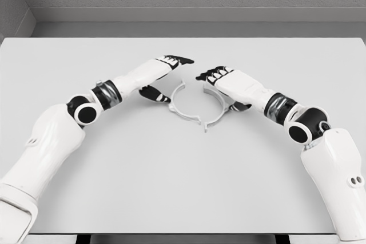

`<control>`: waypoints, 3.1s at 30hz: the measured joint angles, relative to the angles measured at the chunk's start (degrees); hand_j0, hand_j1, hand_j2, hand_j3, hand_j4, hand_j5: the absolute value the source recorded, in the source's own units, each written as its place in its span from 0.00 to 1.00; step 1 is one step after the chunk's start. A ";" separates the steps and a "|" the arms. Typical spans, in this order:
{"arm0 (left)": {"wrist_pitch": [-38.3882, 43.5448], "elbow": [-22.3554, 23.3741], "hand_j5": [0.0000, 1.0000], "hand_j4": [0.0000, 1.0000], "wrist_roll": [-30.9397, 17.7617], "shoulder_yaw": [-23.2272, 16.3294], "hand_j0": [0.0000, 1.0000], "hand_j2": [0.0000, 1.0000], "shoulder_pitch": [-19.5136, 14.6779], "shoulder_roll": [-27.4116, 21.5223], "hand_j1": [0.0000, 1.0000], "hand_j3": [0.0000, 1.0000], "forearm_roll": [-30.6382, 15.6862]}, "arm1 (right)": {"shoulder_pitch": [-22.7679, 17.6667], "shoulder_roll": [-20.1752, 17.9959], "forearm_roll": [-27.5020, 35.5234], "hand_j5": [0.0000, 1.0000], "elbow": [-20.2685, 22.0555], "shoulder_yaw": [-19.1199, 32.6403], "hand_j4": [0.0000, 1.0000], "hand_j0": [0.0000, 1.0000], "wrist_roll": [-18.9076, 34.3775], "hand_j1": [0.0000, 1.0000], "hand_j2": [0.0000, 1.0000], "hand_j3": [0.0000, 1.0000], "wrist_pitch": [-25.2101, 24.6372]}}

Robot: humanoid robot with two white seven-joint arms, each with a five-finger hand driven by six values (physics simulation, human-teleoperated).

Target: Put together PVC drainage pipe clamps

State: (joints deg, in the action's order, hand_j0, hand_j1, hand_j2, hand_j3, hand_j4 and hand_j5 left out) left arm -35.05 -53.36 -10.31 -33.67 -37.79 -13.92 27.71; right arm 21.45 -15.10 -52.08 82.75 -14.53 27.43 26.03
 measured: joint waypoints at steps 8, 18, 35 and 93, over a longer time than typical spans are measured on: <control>0.00 0.96 1.00 1.00 0.00 0.49 1.00 1.00 -2.99 -0.57 1.00 1.00 -0.01 | -0.79 -2.02 0.18 1.00 0.31 3.21 1.00 1.00 -0.05 1.00 1.00 1.00 0.05; 0.00 4.12 1.00 1.00 0.00 0.21 1.00 1.00 -4.75 0.29 1.00 1.00 0.04 | -3.69 -6.84 0.79 1.00 0.52 16.79 1.00 1.00 -0.22 1.00 1.00 1.00 1.23; 0.00 7.26 1.00 1.00 0.00 0.36 1.00 1.00 -4.66 2.06 1.00 1.00 0.04 | -8.79 -12.98 16.64 1.00 1.55 29.47 1.00 1.00 0.01 1.00 1.00 1.00 9.06; 0.00 2.59 1.00 1.00 0.07 0.40 1.00 1.00 -1.76 0.81 1.00 1.00 -0.89 | -8.96 -12.83 17.05 1.00 1.94 28.93 1.00 1.00 0.02 1.00 1.00 1.00 9.11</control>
State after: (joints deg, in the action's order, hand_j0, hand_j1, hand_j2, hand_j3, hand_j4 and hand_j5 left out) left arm -35.05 -50.77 -10.24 -33.28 -39.55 -13.11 26.82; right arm 12.48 -27.93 -35.04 84.69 14.40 27.45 35.14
